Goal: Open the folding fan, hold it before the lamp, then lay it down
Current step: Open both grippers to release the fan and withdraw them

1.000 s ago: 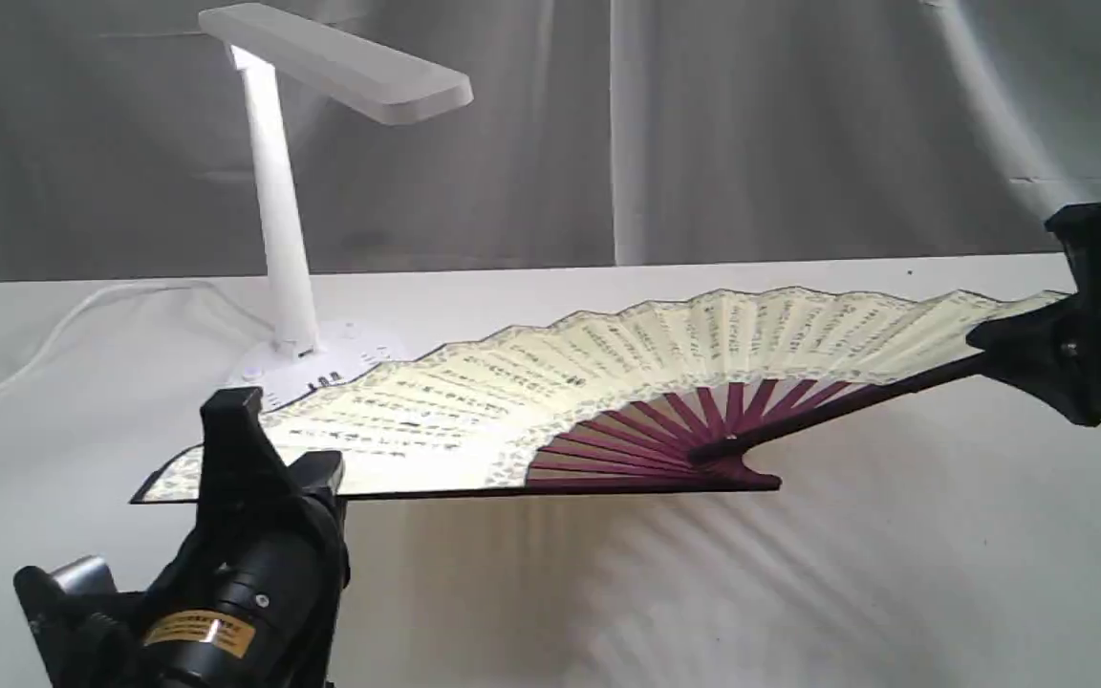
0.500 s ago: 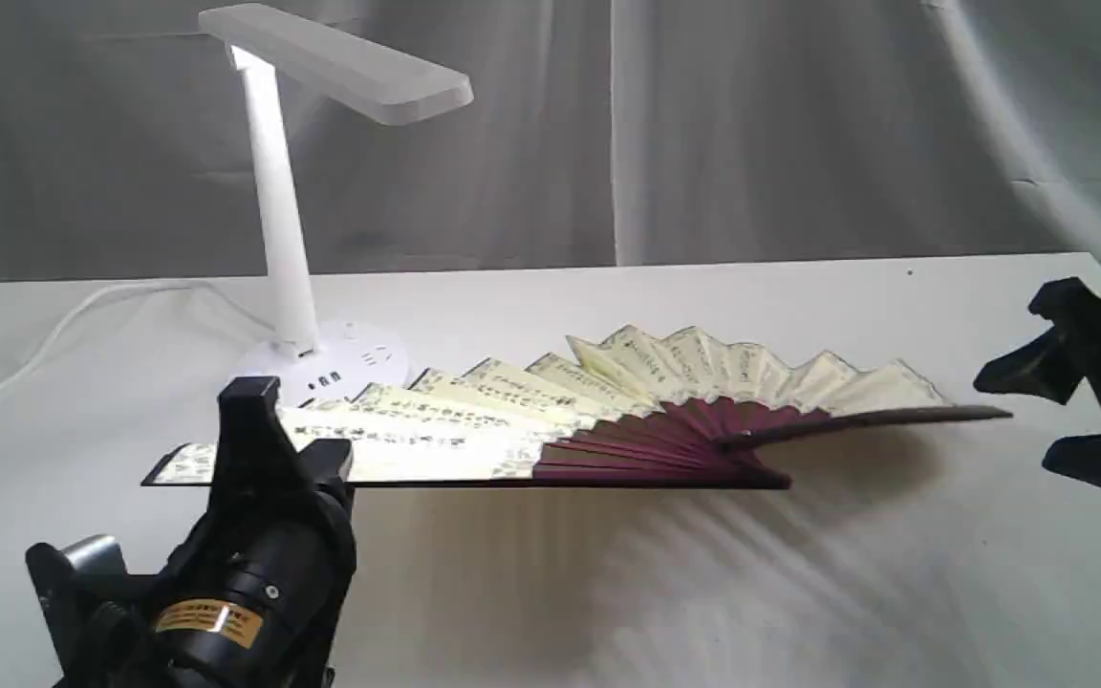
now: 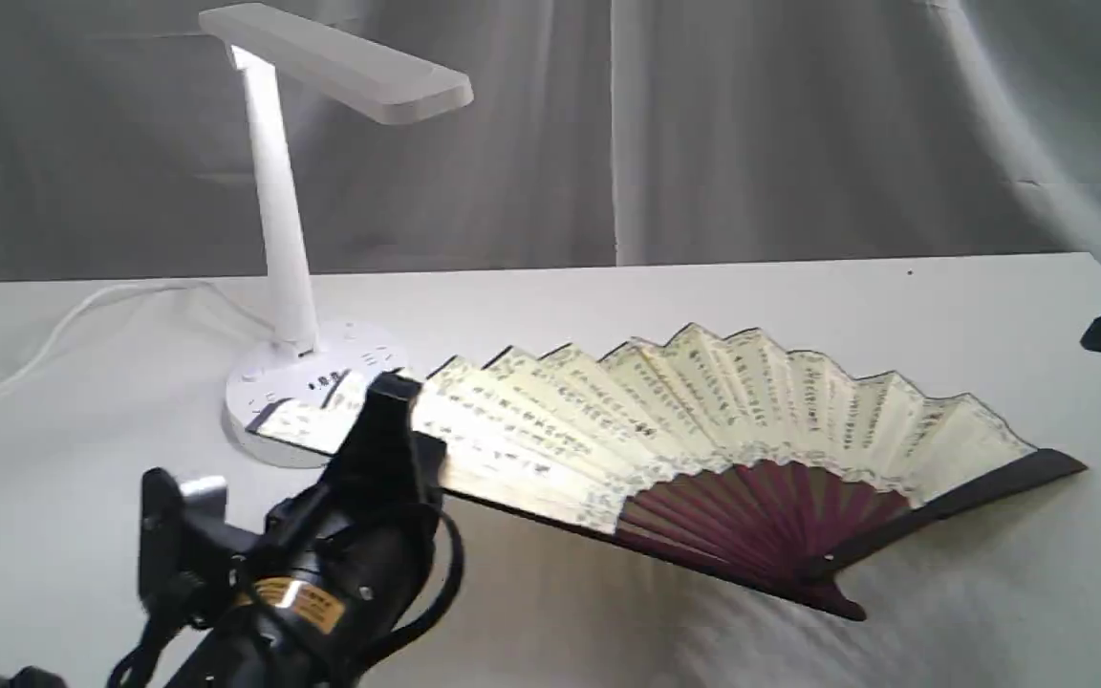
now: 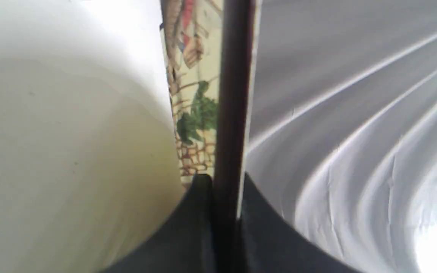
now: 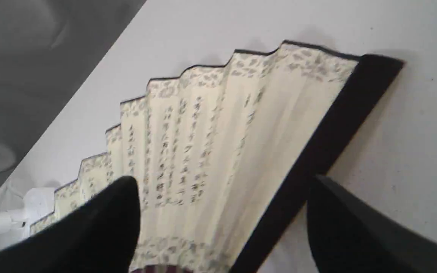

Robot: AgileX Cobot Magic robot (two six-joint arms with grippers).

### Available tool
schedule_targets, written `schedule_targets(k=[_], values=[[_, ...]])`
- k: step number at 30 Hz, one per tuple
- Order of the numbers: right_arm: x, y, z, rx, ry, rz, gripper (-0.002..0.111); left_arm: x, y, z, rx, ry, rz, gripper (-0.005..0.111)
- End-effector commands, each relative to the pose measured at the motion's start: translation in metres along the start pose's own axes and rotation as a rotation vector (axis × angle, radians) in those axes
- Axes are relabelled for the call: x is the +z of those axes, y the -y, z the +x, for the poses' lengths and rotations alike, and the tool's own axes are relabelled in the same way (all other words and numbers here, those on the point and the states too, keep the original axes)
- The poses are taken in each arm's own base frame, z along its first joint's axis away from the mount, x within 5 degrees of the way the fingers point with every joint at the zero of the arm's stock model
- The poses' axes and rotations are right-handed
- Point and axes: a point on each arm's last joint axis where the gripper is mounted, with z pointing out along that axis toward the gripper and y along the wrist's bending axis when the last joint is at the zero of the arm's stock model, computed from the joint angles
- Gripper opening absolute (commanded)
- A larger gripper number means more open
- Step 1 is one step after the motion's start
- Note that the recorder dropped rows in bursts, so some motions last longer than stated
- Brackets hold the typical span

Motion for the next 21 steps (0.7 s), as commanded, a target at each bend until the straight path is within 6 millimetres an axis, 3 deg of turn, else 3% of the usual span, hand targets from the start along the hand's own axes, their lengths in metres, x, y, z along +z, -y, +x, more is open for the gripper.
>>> schedule_targets(k=[1,6,13,17,21], values=[[-0.007,-0.006,0.004,-0.042,-0.03,-0.022,0.063,0.014,-0.001,0.018,0.085,-0.081,0.021,0.0],[-0.007,-0.005,0.007,-0.067,-0.067,-0.022,0.063,0.032,-0.018,0.036,0.127,-0.131,-0.041,0.0],[-0.007,-0.005,0.007,-0.073,-0.066,-0.018,0.063,0.035,-0.023,0.037,0.133,-0.126,-0.052,0.005],[-0.007,-0.005,0.007,-0.073,-0.063,-0.015,0.063,0.038,-0.023,0.034,0.13,-0.116,-0.054,0.022],[-0.007,-0.005,0.007,-0.076,-0.063,-0.016,0.063,0.038,-0.022,0.033,0.123,-0.111,-0.049,0.048]])
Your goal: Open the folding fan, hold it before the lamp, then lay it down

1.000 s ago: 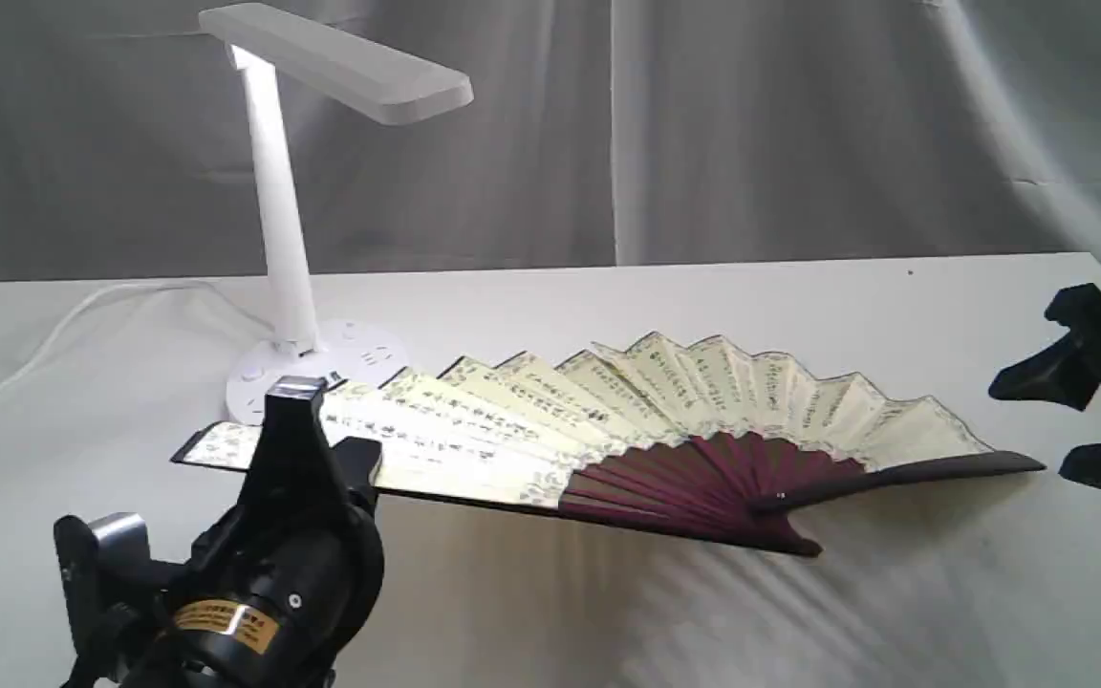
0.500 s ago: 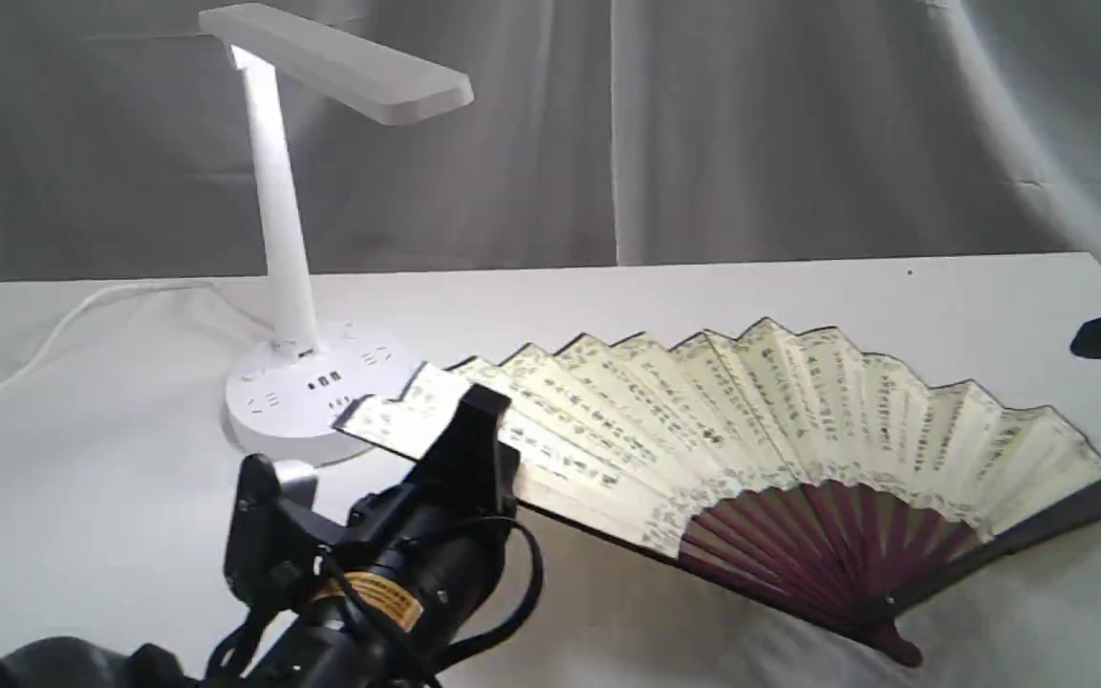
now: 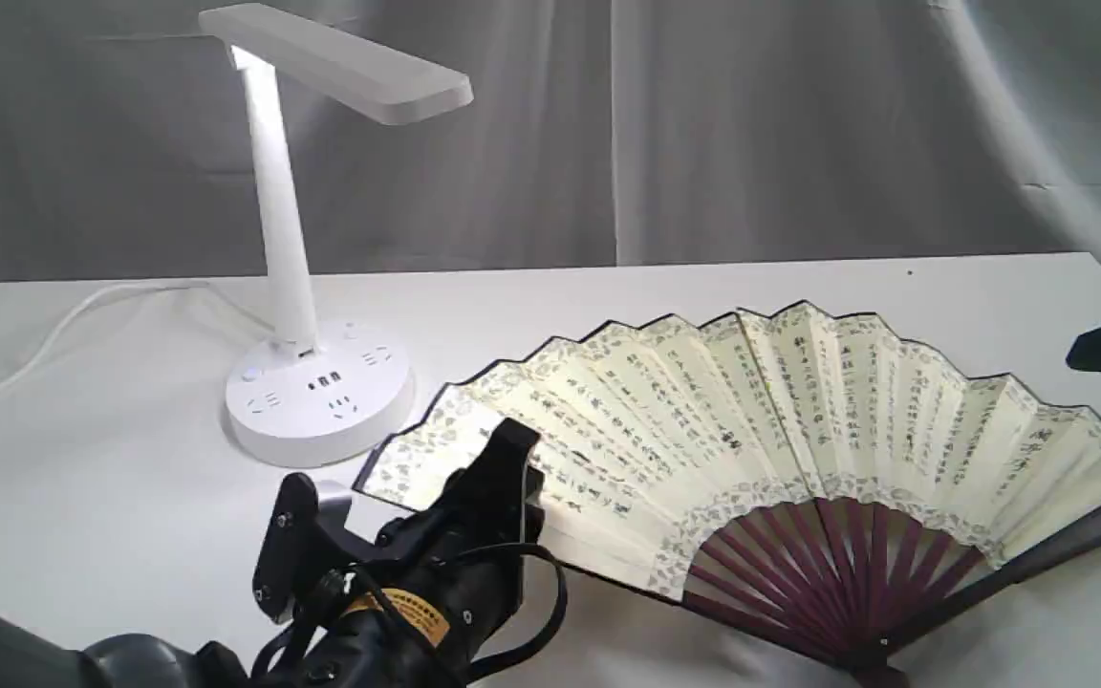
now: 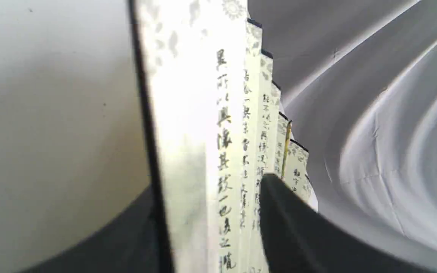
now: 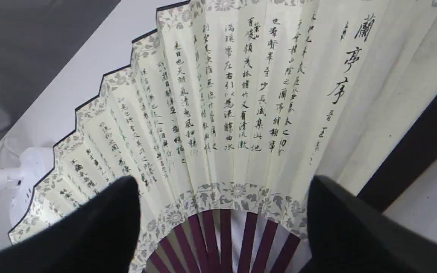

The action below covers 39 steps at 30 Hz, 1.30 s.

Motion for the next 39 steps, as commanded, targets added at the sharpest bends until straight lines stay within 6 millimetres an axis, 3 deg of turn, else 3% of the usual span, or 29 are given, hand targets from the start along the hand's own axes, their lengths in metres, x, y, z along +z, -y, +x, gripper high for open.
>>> schedule_targets(k=[1,4,10,19,24,31,39], values=[[-0.003,-0.001,0.0,-0.011,0.005,-0.001,0.063,0.001,0.002,-0.001,0.013,0.004,0.013,0.053],[-0.003,-0.001,0.0,-0.01,0.007,0.0,0.063,0.0,0.004,-0.002,0.001,0.005,0.01,0.064],[-0.003,-0.001,0.0,-0.01,0.007,0.0,0.063,-0.006,0.018,-0.014,0.045,0.036,0.001,0.065],[-0.003,-0.001,-0.001,-0.013,0.01,0.005,0.063,-0.008,0.017,-0.055,0.192,-0.175,-0.263,0.065],[-0.002,-0.002,0.002,-0.023,-0.014,-0.004,0.06,-0.014,0.024,-0.072,0.337,-0.271,-0.274,0.065],[0.0,-0.009,0.008,-0.093,-0.073,-0.046,0.043,-0.032,0.046,-0.1,0.586,-0.35,-0.271,0.064],[0.017,-0.029,0.028,-0.286,-0.193,-0.009,0.043,-0.057,0.071,-0.134,0.774,-0.387,-0.404,0.061]])
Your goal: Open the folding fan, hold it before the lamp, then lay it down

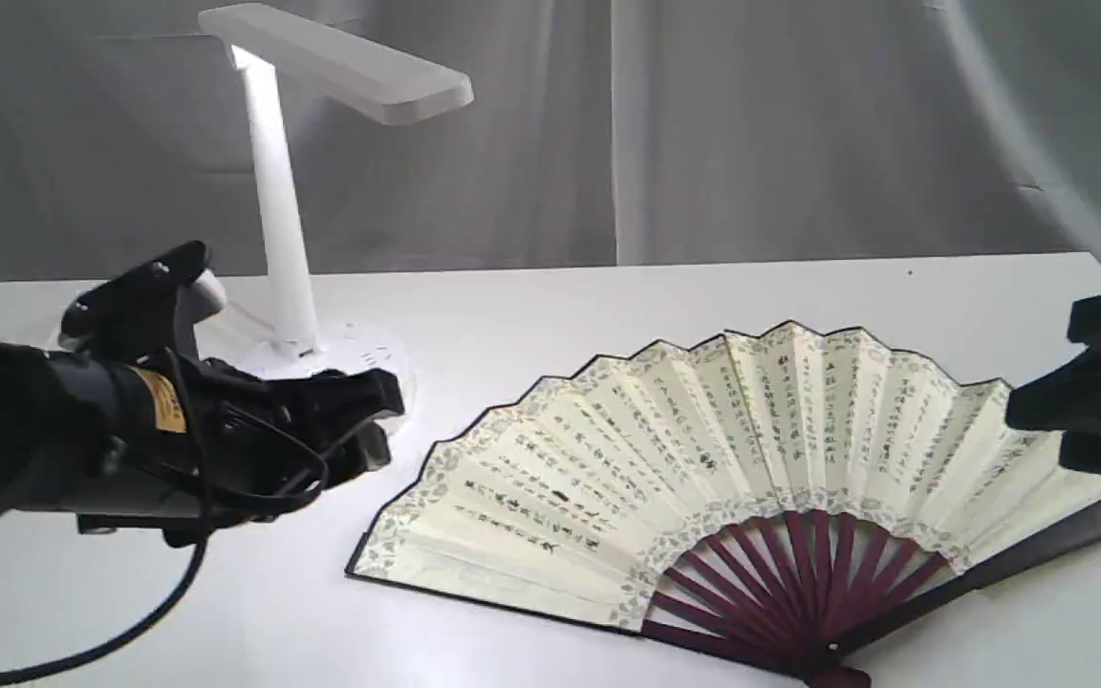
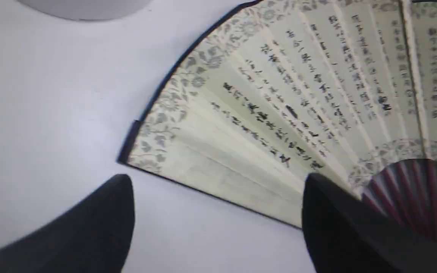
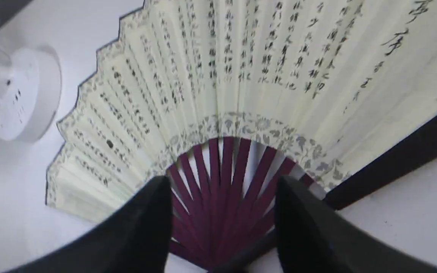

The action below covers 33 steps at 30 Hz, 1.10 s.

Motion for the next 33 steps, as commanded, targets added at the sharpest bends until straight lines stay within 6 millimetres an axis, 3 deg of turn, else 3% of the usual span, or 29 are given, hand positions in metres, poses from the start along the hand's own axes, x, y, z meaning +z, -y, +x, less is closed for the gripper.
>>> schedule_targets(k=[1,4,11,18,24,27,33], values=[[0.006,-0.012,0.005,-0.105,-0.045,0.015,0.043,-0.017,-0.006,-0.01,0.088,-0.018,-0.073,0.058],[0.009,-0.021,0.006,-0.153,-0.084,0.035,0.043,-0.026,-0.012,-0.016,0.119,-0.055,-0.133,0.048],[0.002,-0.039,-0.006,-0.234,-0.213,0.252,0.043,-0.042,-0.036,-0.028,0.217,-0.22,-0.283,0.0],[-0.009,-0.053,-0.019,-0.297,-0.253,0.402,0.041,-0.055,-0.072,-0.054,0.098,-0.233,-0.277,0.0],[-0.014,-0.05,-0.022,-0.318,-0.257,0.469,0.025,-0.065,-0.095,-0.071,0.078,-0.219,-0.245,0.0],[-0.015,-0.048,-0.023,-0.362,-0.267,0.489,0.017,-0.071,-0.109,-0.074,0.058,-0.243,-0.245,0.0],[-0.016,-0.045,-0.022,-0.444,-0.299,0.509,0.017,-0.077,-0.121,-0.071,0.137,-0.304,-0.316,0.0]])
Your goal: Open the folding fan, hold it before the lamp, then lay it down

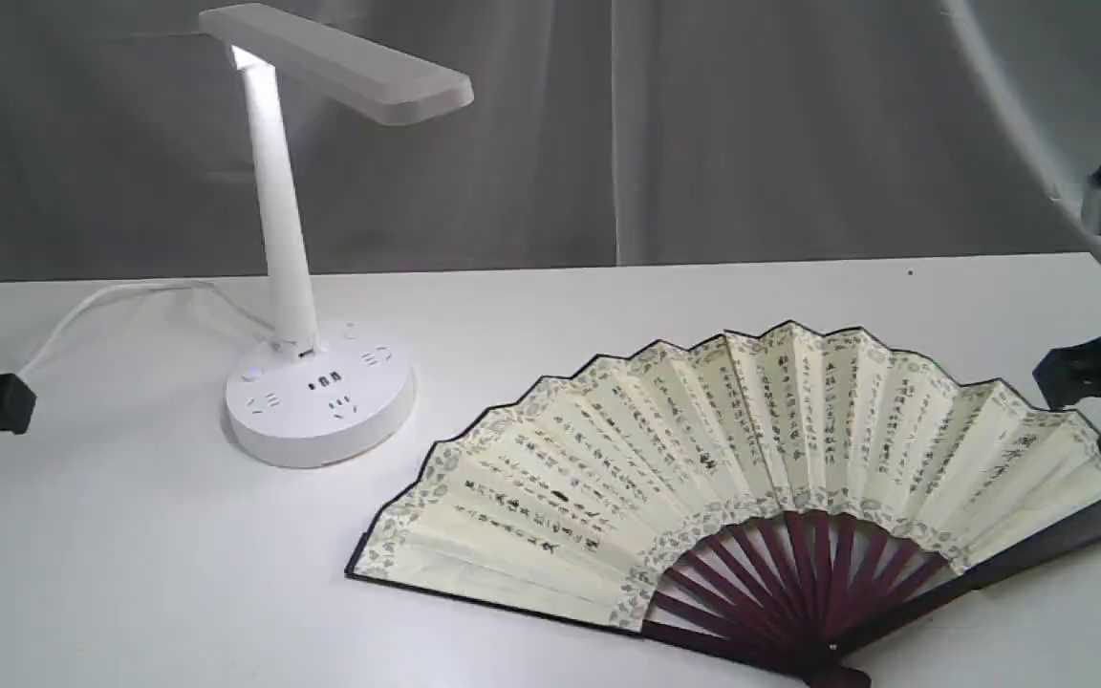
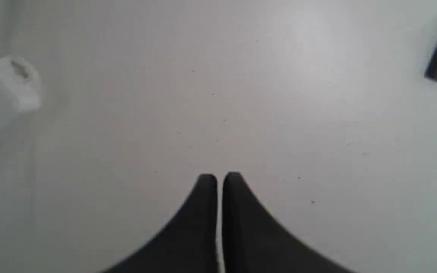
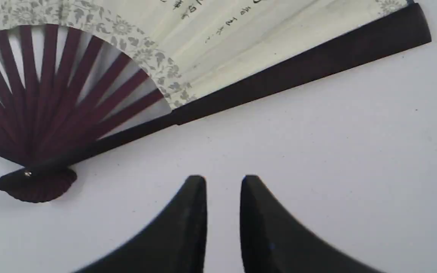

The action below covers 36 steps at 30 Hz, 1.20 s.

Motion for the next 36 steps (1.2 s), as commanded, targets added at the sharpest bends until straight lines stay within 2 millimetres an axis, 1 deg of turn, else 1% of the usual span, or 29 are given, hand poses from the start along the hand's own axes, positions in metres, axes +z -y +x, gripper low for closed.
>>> schedule_targets(k=[1,5,10,13,16,21,23,28,33,35,36], values=[[-0.004,0.0,0.001,-0.047,-0.007,0.014,0.017,-0.005,-0.003,0.0,0.029,0.008,-0.021,0.0],[-0.007,0.0,0.002,-0.07,0.001,0.017,0.017,-0.006,-0.004,0.0,0.041,0.019,-0.037,0.0],[-0.02,-0.001,0.003,-0.086,0.054,0.027,0.017,-0.009,-0.004,0.001,0.042,0.021,-0.037,0.0],[-0.026,-0.002,0.007,-0.087,0.064,0.029,0.017,-0.009,-0.004,0.002,0.052,0.01,-0.043,0.0],[-0.026,-0.003,0.013,-0.085,0.075,0.029,0.017,-0.011,-0.009,0.003,0.086,0.005,-0.089,0.0],[-0.03,-0.004,0.025,-0.085,0.141,0.043,0.017,-0.031,-0.011,0.007,0.101,0.084,-0.125,0.0],[-0.034,-0.005,0.027,-0.075,0.177,0.049,0.017,-0.041,-0.01,0.01,0.102,0.116,-0.126,0.0],[-0.053,-0.008,0.034,-0.062,0.25,0.044,0.017,-0.064,-0.009,0.018,0.104,0.212,-0.124,0.0],[-0.07,-0.01,0.039,-0.061,0.321,0.051,0.017,-0.084,-0.007,0.026,0.099,0.284,-0.111,0.0],[-0.076,-0.011,0.042,-0.059,0.343,0.052,0.015,-0.09,-0.003,0.029,0.106,0.309,-0.095,0.0],[-0.08,-0.012,0.044,-0.053,0.354,0.053,0.012,-0.093,0.0,0.031,0.12,0.32,-0.093,0.0]])
